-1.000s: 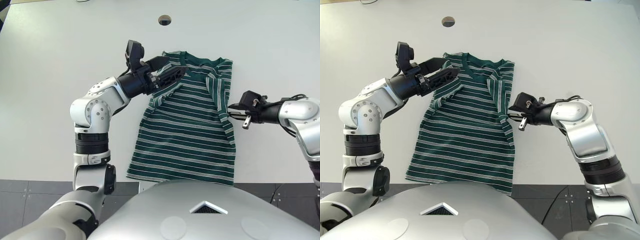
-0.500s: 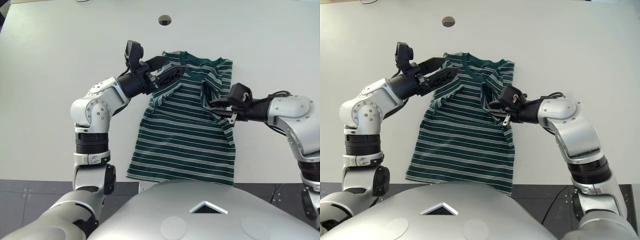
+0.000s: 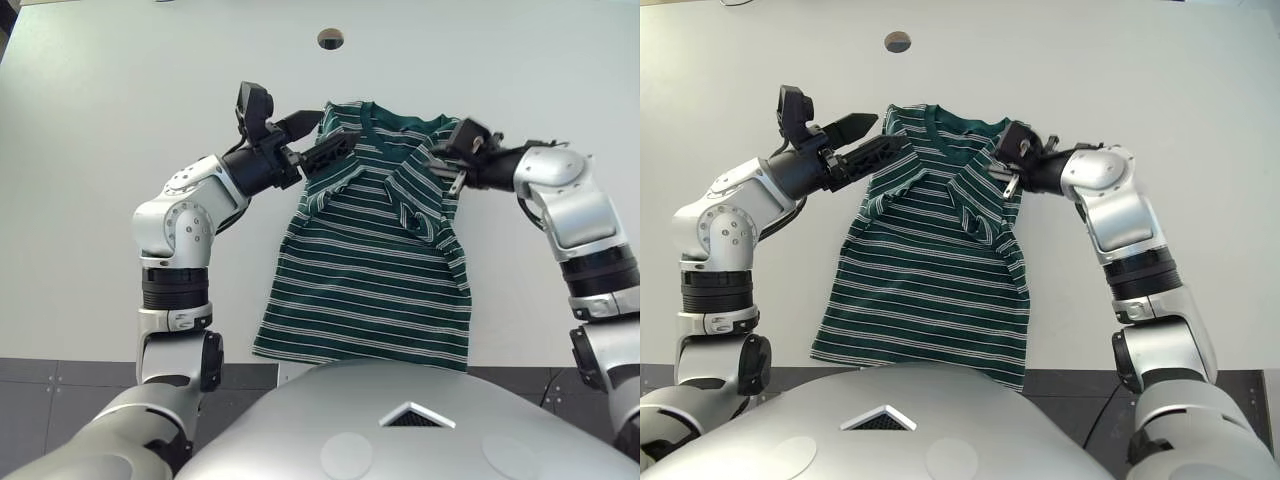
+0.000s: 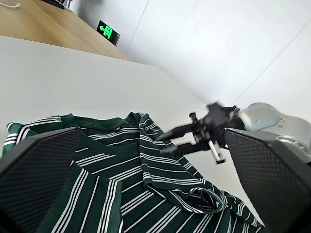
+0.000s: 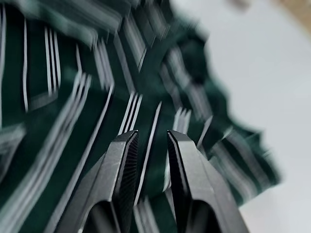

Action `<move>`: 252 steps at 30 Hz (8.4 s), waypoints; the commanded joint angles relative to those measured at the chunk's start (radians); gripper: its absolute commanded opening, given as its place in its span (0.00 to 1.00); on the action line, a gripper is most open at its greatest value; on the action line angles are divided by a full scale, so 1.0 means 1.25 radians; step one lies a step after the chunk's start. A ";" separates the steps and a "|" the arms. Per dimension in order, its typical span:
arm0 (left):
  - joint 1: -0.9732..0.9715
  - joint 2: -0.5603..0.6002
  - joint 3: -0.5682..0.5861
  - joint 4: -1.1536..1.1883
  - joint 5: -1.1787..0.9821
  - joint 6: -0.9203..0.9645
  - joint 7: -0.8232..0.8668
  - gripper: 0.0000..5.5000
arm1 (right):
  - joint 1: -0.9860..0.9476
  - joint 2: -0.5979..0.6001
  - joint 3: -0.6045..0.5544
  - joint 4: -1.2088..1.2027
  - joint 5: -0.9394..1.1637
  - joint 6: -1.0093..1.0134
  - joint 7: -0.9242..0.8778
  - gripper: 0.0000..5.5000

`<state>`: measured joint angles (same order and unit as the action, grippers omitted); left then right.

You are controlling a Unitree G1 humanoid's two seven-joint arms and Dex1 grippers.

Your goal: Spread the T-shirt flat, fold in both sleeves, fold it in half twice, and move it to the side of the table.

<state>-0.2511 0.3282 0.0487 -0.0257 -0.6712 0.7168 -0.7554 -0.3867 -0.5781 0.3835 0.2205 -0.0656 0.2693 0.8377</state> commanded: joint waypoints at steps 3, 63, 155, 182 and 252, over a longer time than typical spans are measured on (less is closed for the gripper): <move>-0.013 0.019 0.009 0.000 0.007 -0.005 -0.007 1.00 | -0.165 0.068 0.086 0.324 -0.130 -0.088 -0.024 0.20; 0.274 0.572 -0.389 0.127 0.880 -1.412 -0.063 1.00 | 0.377 -0.444 -0.005 0.014 -0.139 -1.095 0.163 0.50; 0.490 0.636 -0.237 -0.071 0.797 -1.322 -0.018 0.38 | 0.327 -0.436 0.115 0.105 -0.213 -1.107 0.032 0.02; 0.302 0.561 -0.395 -0.011 0.753 -1.257 -0.123 0.02 | 0.315 -0.429 0.131 0.090 -0.202 -1.094 0.040 0.02; -0.013 0.171 -0.008 0.350 0.260 -0.526 -0.104 0.02 | -0.280 0.145 -0.074 0.510 -0.069 -0.559 -0.126 0.02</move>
<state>-0.2492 0.5456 0.0436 0.4572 -0.3652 0.0076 -0.9151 -0.6962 -0.3994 0.2841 0.8001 -0.1089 -0.4053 0.7163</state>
